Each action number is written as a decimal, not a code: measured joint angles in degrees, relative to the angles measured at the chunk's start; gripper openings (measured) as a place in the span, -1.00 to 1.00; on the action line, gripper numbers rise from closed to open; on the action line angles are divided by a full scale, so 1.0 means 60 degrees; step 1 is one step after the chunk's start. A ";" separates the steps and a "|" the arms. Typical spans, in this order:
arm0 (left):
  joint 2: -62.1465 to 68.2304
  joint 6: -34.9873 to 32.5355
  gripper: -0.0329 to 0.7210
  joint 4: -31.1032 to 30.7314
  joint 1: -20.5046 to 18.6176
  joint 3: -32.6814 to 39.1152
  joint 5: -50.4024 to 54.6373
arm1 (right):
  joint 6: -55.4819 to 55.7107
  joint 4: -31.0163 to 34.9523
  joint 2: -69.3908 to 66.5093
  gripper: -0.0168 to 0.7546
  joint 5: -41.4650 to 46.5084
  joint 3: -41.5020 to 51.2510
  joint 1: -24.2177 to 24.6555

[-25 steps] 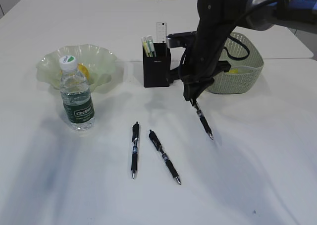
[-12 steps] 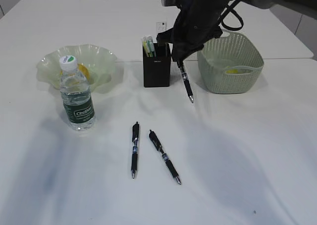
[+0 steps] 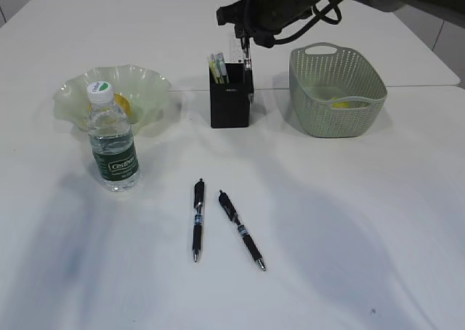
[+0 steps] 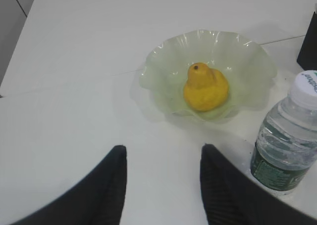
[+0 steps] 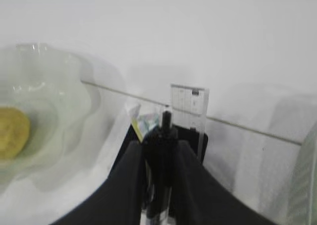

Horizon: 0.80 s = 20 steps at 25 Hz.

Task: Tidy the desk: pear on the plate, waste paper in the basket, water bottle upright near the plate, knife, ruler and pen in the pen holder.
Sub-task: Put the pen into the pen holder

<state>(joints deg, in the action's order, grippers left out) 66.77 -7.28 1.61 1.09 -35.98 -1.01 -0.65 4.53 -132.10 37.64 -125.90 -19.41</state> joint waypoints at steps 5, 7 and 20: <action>0.0000 0.0000 -0.01 0.0000 0.0000 0.0000 0.0000 | 0.0000 0.0129 -0.0007 -0.69 -0.1324 0.0000 0.0000; 0.0000 0.0000 -0.01 0.0000 0.0000 0.0000 0.0000 | 0.0000 0.0148 -0.0022 -0.69 -0.1832 0.0000 0.0000; 0.0000 0.0000 -0.01 0.0000 0.0000 0.0000 0.0000 | 0.0000 0.0148 -0.0230 -0.69 -0.4540 0.0000 0.0000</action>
<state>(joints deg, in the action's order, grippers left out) 66.77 -7.28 1.61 1.09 -35.98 -1.01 -0.65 5.42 -133.48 10.40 -125.90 -19.41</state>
